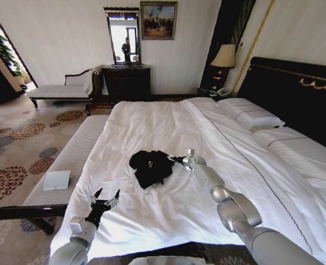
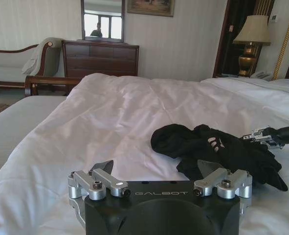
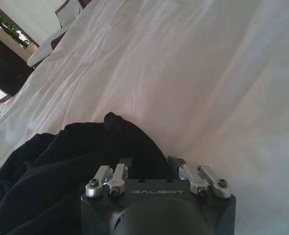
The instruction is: Fold the clothes on the bed.
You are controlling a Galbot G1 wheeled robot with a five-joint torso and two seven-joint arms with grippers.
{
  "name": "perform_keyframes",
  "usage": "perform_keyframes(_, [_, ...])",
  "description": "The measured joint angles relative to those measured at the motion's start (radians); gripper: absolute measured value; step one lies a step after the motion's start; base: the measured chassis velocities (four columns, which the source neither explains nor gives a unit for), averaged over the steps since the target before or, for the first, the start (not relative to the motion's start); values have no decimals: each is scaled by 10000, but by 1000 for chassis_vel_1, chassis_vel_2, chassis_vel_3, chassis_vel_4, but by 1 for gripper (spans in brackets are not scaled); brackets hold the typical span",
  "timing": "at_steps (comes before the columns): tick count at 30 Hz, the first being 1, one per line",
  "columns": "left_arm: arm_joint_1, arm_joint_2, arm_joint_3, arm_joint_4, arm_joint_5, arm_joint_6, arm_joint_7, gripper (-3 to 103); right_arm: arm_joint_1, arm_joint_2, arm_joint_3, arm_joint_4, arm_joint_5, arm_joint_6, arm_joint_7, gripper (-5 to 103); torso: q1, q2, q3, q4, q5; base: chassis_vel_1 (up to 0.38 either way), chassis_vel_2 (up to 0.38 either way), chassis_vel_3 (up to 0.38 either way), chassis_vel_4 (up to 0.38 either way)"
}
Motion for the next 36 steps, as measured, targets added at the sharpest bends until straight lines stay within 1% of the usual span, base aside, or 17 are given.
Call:
perform_keyframes(1, [0,0,0,0,0,0,0,98,0,0,0,0,0,0,0,41,0,0,0,0,0,0,0,0,0])
perform_keyframes(2, [-1,0,-11,-15,-20,5,-6,98,-2,3,0,-3,-9,8,-13,36,1,0,0,0,0,0,0,0,0])
perform_keyframes(3, [0,0,-16,-20,-31,7,-10,98,-2,3,-1,-3,-11,11,-20,36,1,0,0,0,0,0,0,0,0])
perform_keyframes(5, [12,2,-38,-34,-86,22,-28,98,-5,6,-16,4,-13,15,-49,25,1,0,1,-1,0,0,0,0,0])
perform_keyframes(6, [12,2,-38,-34,-86,22,-28,98,-5,6,-16,4,-13,15,-49,25,1,0,1,-1,0,0,0,0,0])
perform_keyframes(9, [-21,0,-33,-37,-167,71,-65,98,-35,9,-99,75,-2,25,-94,9,0,1,0,1,0,0,0,0,0])
perform_keyframes(11, [-54,-1,-22,-18,-208,104,-95,98,-52,9,-123,99,9,29,-110,9,0,0,0,0,1,0,0,0,0])
perform_keyframes(12, [-89,-2,-9,9,-256,137,-127,98,-72,9,-136,122,29,32,-128,4,0,0,0,0,0,0,0,0,0])
perform_keyframes(14, [-188,13,12,74,-391,212,-182,98,-110,11,-160,175,59,34,-174,1,0,0,0,0,0,0,0,0,0])
perform_keyframes(21, [-665,236,31,325,-932,483,-332,98,-175,14,-255,315,134,80,-223,0,0,0,0,2,0,0,0,0,0])
perform_keyframes(26, [-2335,1177,181,971,-2765,1016,-853,98,-207,-45,-420,485,256,81,-200,0,0,0,1,0,-1,0,0,0,0])
perform_keyframes(27, [-2335,1177,181,971,-2765,1016,-853,98,-207,-45,-420,485,256,81,-200,0,0,0,1,0,-1,0,0,0,0])
perform_keyframes(30, [-3740,2018,652,1752,-4170,1253,-1001,98,-233,-55,-504,558,274,82,-169,0,2,0,2,-1,1,0,0,0,0])
perform_keyframes(31, [-3740,2018,652,1752,-4170,1253,-1001,98,-233,-55,-504,558,274,82,-169,0,2,0,2,-1,1,0,0,0,0])
perform_keyframes(33, [-4661,2323,1158,2272,-4740,1308,-992,98,-241,-53,-535,566,274,82,-156,0,1,0,2,2,1,0,0,0,0])
perform_keyframes(34, [-5642,2423,1734,2843,-5236,1329,-977,98,-253,-51,-556,567,271,82,-143,0,1,0,1,1,1,0,0,0,0])
perform_keyframes(36, [-6734,2348,2469,3645,-5680,1355,-982,98,-267,-52,-582,571,266,83,-132,0,1,0,2,-2,1,0,0,0,0])
